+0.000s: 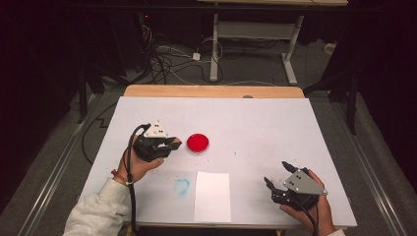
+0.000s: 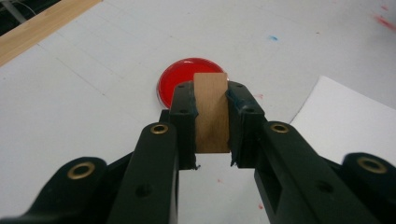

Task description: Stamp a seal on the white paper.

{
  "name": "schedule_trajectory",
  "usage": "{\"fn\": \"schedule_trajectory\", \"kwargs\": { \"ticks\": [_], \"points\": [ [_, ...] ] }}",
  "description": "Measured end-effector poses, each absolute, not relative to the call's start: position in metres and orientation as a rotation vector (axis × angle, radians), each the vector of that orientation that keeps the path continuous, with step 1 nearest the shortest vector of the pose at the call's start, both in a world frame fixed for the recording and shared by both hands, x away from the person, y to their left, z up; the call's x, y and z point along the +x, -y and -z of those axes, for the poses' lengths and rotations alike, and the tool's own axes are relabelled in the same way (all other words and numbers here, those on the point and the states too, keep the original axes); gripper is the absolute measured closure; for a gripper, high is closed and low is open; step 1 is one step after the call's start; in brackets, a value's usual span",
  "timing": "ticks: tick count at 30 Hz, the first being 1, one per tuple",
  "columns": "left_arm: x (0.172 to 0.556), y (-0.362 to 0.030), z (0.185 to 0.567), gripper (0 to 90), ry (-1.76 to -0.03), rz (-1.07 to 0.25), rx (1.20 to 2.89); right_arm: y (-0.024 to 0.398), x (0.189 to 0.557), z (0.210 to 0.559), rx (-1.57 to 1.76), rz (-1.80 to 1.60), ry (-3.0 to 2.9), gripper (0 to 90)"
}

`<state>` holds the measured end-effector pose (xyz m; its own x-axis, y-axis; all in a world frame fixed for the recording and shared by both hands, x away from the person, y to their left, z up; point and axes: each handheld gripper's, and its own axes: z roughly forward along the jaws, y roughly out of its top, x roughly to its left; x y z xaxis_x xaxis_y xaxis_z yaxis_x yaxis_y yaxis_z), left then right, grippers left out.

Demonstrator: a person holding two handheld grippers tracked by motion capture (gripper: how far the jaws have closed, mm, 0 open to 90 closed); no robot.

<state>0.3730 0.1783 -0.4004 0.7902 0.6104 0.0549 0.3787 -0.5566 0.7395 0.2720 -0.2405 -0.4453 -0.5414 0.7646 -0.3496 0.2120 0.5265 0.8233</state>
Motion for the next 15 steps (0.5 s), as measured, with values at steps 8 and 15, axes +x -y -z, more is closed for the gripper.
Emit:
{"fn": "schedule_trajectory", "kwargs": {
  "ticks": [8, 15],
  "points": [
    [0.353, -0.171, 0.396, 73.6, -0.654, -0.392, 2.243, 0.239, 0.269, 0.447, 0.778, -0.964, -2.052, 27.7],
    [0.336, -0.162, 0.397, 73.6, -0.602, -0.37, 2.255, 0.239, 0.265, 0.444, 0.776, -0.968, -2.037, 27.6]
  ]
}}
